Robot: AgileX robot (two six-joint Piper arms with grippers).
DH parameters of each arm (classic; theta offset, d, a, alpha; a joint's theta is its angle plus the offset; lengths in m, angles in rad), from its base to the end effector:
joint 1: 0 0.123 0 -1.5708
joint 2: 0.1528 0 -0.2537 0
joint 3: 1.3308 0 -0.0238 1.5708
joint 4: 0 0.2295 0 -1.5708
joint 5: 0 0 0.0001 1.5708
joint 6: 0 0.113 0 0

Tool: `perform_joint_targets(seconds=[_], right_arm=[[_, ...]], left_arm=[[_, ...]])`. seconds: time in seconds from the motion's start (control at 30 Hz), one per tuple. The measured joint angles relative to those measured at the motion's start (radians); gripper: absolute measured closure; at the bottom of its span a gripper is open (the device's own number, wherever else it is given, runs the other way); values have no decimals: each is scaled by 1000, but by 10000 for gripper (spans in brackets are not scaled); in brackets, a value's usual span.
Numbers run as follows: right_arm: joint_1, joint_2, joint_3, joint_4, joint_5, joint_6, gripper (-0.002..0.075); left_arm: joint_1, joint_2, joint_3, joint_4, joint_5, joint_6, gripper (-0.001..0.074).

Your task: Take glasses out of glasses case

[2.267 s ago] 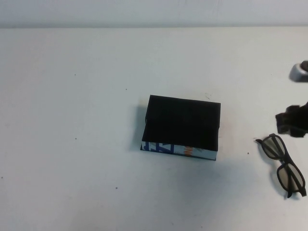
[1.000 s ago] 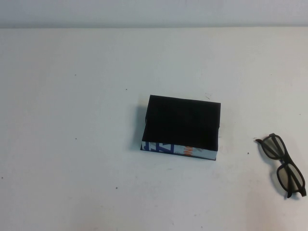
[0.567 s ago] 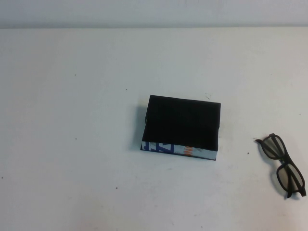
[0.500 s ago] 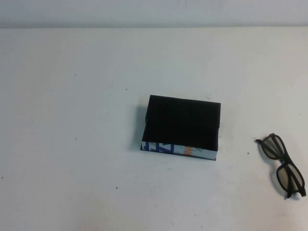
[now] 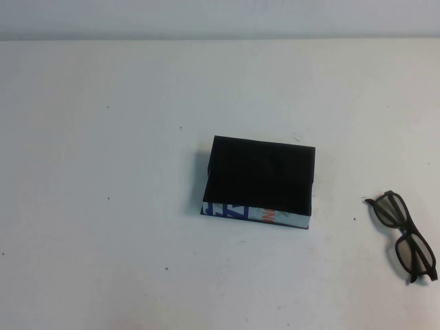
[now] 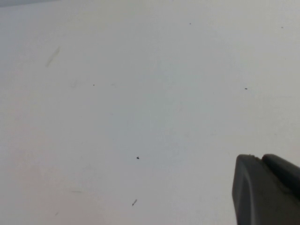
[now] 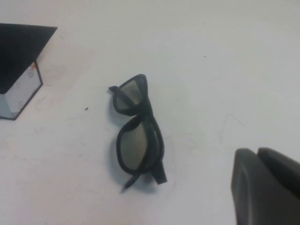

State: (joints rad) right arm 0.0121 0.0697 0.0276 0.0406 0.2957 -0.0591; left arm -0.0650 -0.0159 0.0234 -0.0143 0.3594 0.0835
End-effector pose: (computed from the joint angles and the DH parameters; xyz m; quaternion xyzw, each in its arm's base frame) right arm 0.0900 0.0024 0.1664 -0.0165 0.8063 0.0024 0.5913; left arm 0.0839 -0.0060 0.1683 0.0554 0.7968 -0.0005 0.6016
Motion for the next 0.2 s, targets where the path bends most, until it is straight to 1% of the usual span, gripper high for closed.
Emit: perform_joint_targets(seconds=[0.2], right_arm=[[-88,-51,0,2,4,0,742]], left_arm=[[0,0,0,0,0,0,740]])
